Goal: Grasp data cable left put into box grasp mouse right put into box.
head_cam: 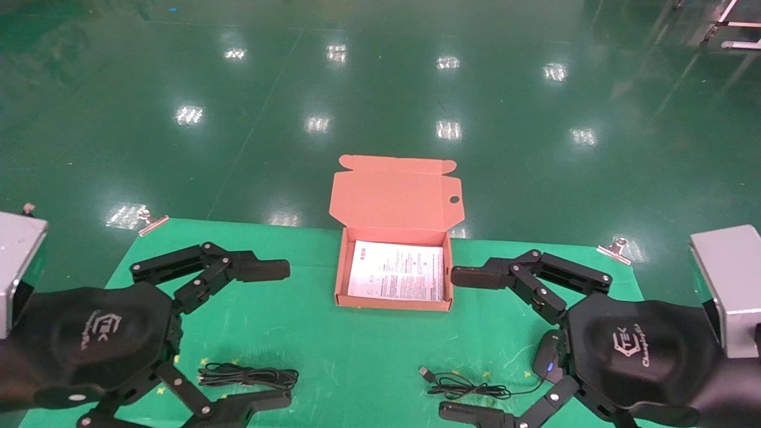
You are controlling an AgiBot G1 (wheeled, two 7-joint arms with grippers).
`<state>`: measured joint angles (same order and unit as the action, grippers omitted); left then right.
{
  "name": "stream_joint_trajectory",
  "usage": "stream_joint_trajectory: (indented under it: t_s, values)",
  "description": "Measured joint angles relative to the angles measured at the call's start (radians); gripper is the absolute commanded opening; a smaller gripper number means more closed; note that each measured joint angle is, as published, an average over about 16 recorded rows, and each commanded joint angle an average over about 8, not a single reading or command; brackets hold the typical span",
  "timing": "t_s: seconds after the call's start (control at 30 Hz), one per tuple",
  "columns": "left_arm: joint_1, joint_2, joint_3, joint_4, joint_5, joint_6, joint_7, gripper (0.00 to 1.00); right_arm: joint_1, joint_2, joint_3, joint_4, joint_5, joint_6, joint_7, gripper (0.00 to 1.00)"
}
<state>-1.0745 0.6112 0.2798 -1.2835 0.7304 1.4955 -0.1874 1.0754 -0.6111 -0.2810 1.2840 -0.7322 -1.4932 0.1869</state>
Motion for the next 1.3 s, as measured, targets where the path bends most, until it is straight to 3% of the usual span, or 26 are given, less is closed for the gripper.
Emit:
stream_joint_trajectory:
  t_s: [0.83,1.07,1.3]
  values:
    - [-0.024,-0.005,0.017,-0.008,0.046,0.011,0.0,1.0,0.004,0.01,-0.007,0.005,-0.033,0.01,0.0,1.0]
    - [-0.096,-0.006,0.075,-0.015,0.176,0.032,-0.021,1.0,0.047,0.021,-0.037,0.029,-0.148,0.021,-0.021,1.0]
    - [-0.203,0.012,0.167,-0.017,0.366,0.055,-0.051,1.0,0.151,0.005,-0.101,0.058,-0.353,0.008,-0.087,1.0]
